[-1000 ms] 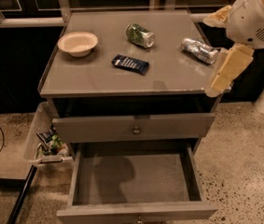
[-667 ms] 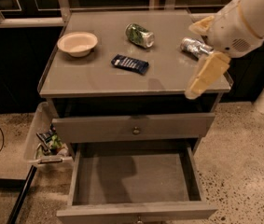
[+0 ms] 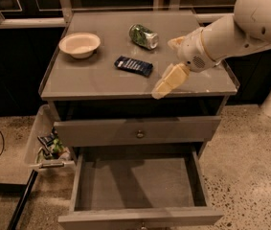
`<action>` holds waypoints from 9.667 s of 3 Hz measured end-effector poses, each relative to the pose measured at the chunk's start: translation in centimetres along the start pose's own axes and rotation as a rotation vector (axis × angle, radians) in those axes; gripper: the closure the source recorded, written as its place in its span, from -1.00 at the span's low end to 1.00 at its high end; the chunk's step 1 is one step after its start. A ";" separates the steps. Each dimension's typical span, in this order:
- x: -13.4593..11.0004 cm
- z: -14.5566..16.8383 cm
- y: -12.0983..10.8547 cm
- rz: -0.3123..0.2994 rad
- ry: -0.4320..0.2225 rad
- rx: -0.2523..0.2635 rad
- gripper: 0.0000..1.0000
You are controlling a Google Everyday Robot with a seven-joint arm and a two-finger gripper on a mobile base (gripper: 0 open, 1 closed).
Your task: Place rxbar blueberry into middle drawer
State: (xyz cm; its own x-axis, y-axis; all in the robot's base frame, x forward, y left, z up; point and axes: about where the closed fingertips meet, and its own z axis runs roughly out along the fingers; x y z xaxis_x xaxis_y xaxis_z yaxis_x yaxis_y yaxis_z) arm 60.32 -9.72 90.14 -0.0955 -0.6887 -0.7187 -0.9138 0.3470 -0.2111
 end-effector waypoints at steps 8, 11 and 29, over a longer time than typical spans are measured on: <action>-1.3 14.3 -7.9 0.059 -0.067 -0.031 -1.00; -1.4 14.3 -8.0 0.058 -0.068 -0.031 0.28; 30.5 22.1 13.9 0.285 -0.019 0.053 1.00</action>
Offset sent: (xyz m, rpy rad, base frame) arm 0.0525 0.0378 -0.0535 0.1335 0.0149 -0.0669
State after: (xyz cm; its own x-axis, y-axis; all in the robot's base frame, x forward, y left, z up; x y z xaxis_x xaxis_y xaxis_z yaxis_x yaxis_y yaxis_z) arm 53.40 -11.86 50.65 -0.3372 -0.5466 -0.7665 -0.8295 0.5575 -0.0326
